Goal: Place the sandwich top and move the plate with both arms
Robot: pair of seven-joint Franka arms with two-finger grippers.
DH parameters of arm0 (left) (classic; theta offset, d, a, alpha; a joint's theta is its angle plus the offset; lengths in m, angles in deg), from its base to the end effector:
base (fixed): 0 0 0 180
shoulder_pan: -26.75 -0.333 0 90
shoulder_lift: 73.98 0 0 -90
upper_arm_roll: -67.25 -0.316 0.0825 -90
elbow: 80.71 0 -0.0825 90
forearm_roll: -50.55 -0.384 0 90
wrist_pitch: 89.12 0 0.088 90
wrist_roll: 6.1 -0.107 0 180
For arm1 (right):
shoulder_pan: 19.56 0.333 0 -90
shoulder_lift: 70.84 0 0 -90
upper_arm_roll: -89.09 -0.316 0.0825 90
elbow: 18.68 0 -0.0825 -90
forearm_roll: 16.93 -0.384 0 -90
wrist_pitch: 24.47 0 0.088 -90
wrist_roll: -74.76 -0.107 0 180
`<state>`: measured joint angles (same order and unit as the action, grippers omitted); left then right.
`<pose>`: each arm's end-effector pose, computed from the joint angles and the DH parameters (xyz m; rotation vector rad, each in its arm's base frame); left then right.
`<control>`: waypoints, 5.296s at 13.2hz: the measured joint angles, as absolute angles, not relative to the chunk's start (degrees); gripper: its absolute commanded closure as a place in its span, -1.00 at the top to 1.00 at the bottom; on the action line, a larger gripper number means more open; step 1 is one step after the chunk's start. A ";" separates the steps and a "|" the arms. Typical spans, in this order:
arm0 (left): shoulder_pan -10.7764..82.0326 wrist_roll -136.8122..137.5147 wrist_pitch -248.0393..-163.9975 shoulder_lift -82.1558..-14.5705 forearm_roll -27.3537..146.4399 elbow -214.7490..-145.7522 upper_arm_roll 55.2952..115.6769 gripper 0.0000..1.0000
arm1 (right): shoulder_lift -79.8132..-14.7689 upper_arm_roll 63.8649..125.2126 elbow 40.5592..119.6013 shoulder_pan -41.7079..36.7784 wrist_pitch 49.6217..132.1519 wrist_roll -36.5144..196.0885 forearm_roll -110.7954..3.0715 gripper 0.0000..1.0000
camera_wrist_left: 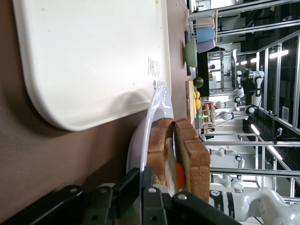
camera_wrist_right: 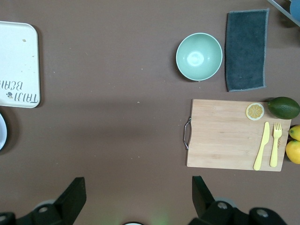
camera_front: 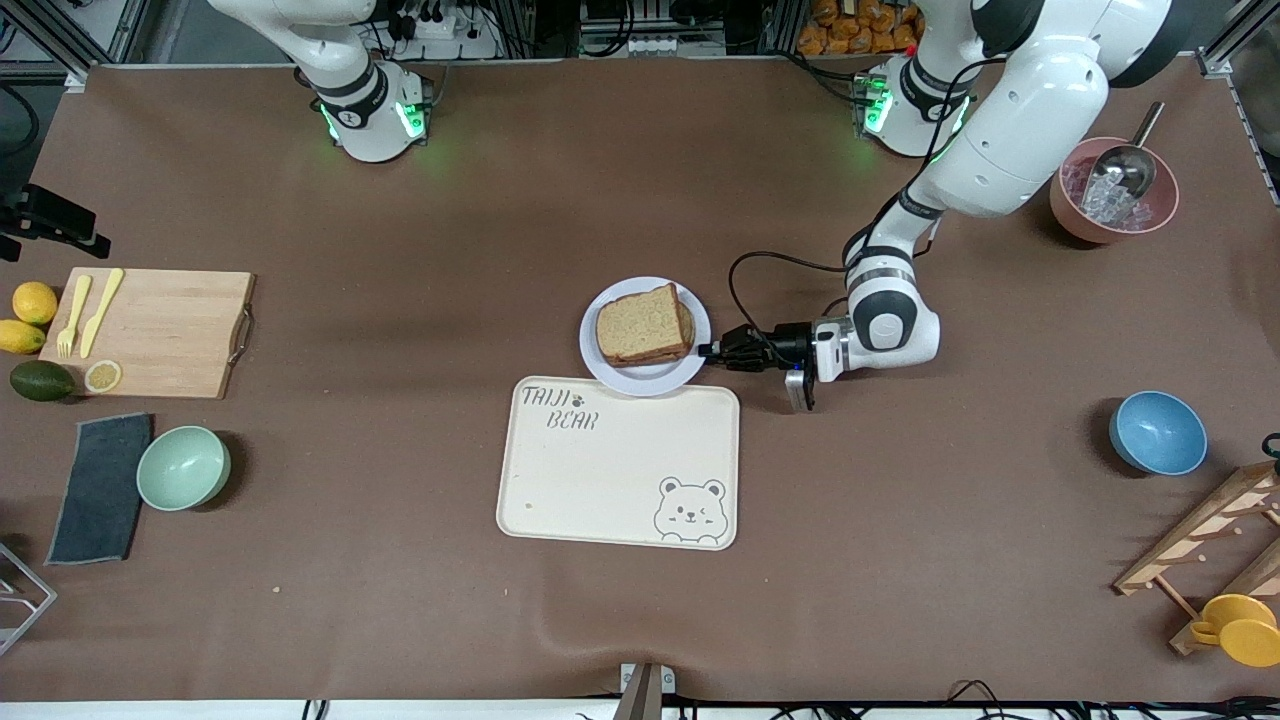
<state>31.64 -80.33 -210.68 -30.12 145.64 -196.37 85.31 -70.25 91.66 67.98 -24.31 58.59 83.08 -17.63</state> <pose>0.4879 -0.2664 0.0811 1.8348 -0.1166 0.0367 0.5410 -0.0679 0.6358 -3.1180 -0.0288 0.1105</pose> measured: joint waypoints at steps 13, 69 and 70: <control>27.77 -72.97 -211.76 -33.22 145.64 -196.01 90.96 -1.00 | -70.25 91.67 67.98 -24.31 58.52 83.08 -17.63 1.00; 19.47 -24.70 -214.18 -39.28 103.57 -176.94 86.12 -0.66 | -70.25 91.49 67.98 -24.28 57.88 83.08 -17.63 1.00; 19.15 -20.79 -212.55 -41.21 99.30 -176.75 86.12 -0.65 | -70.25 91.49 67.98 -24.28 57.84 83.08 -17.63 1.00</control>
<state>19.15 -20.79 -212.55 -41.21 99.30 -176.75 86.12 -70.25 91.49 67.98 -24.28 57.84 83.08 -17.63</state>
